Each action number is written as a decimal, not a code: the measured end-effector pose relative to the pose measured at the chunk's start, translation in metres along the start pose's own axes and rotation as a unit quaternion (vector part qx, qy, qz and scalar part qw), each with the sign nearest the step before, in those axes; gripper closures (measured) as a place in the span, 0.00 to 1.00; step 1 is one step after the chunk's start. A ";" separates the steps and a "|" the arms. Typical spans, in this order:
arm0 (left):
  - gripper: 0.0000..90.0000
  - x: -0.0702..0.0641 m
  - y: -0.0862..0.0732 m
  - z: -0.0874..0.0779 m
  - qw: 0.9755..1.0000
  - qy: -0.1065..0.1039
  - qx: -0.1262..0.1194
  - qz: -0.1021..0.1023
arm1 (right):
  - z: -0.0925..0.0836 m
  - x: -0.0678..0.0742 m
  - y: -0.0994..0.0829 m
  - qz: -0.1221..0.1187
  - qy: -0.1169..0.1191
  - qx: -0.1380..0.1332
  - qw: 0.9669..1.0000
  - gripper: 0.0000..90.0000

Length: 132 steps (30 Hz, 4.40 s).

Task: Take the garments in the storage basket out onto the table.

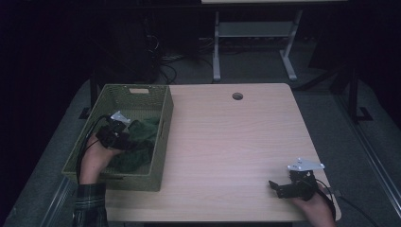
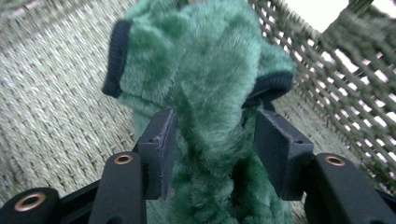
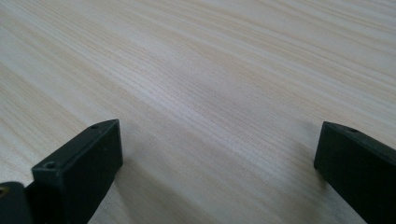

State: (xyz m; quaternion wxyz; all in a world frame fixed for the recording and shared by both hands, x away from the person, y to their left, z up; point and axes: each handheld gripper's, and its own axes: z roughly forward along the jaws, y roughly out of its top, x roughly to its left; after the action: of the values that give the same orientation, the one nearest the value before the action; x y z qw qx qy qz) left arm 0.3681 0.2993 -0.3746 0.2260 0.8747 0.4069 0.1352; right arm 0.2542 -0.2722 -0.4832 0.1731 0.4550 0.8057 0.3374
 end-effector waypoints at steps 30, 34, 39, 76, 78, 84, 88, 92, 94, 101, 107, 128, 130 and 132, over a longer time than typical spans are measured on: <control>0.89 0.017 0.001 -0.022 0.996 -0.049 -0.034 -0.058 | 0.000 0.000 0.000 0.000 0.000 0.000 1.000 0.01; 0.89 0.023 0.002 -0.032 0.995 -0.060 -0.050 -0.067 | 0.000 0.000 0.000 0.000 0.000 0.000 1.000 0.01; 0.89 0.026 0.004 -0.049 0.994 -0.057 -0.066 -0.070 | 0.000 0.000 0.000 0.000 0.000 0.000 1.000 0.01; 0.90 0.020 0.055 -0.163 0.977 -0.063 -0.197 -0.048 | 0.000 0.000 0.000 0.004 -0.004 -0.001 1.000 0.01; 0.90 0.017 0.059 -0.164 0.976 -0.067 -0.204 -0.045 | 0.000 0.000 0.000 0.004 -0.004 -0.001 1.000 0.01; 0.90 0.006 0.072 -0.162 0.973 -0.075 -0.213 -0.037 | 0.000 0.000 0.000 0.004 -0.004 -0.001 1.000 0.01; 0.90 0.001 0.081 -0.159 0.972 -0.079 -0.219 -0.034 | 0.000 0.000 0.000 0.004 -0.004 -0.001 1.000 0.01; 0.90 -0.007 0.089 -0.155 0.971 -0.086 -0.220 -0.027 | 0.000 0.000 0.000 0.004 -0.004 -0.001 1.000 0.01; 0.90 -0.011 0.094 -0.153 0.971 -0.090 -0.221 -0.026 | 0.000 0.000 0.000 0.004 -0.004 -0.001 1.000 0.01; 0.90 -0.029 0.112 -0.141 0.970 -0.105 -0.218 -0.013 | 0.000 0.000 0.000 0.004 -0.004 0.000 1.000 0.01; 0.90 -0.046 0.129 -0.126 0.970 -0.121 -0.213 -0.002 | 0.000 0.000 0.000 0.004 -0.004 0.000 1.000 0.01; 0.90 -0.111 0.163 -0.063 0.964 -0.176 -0.200 0.021 | 0.000 0.000 0.000 0.007 -0.003 0.001 1.000 0.01; 0.90 -0.118 0.164 -0.057 0.963 -0.181 -0.200 0.021 | 0.000 0.000 0.000 0.007 -0.003 0.001 1.000 0.01; 0.90 -0.124 0.165 -0.052 0.961 -0.186 -0.201 0.023 | 0.000 0.000 0.000 0.007 -0.003 0.001 1.000 0.01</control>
State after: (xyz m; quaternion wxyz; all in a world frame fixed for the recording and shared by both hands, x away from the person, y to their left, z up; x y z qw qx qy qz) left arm 0.3756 0.1247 -0.2531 0.4660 0.8300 0.3018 0.0539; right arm 0.2538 -0.2724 -0.4831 0.1727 0.4622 0.8021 0.3363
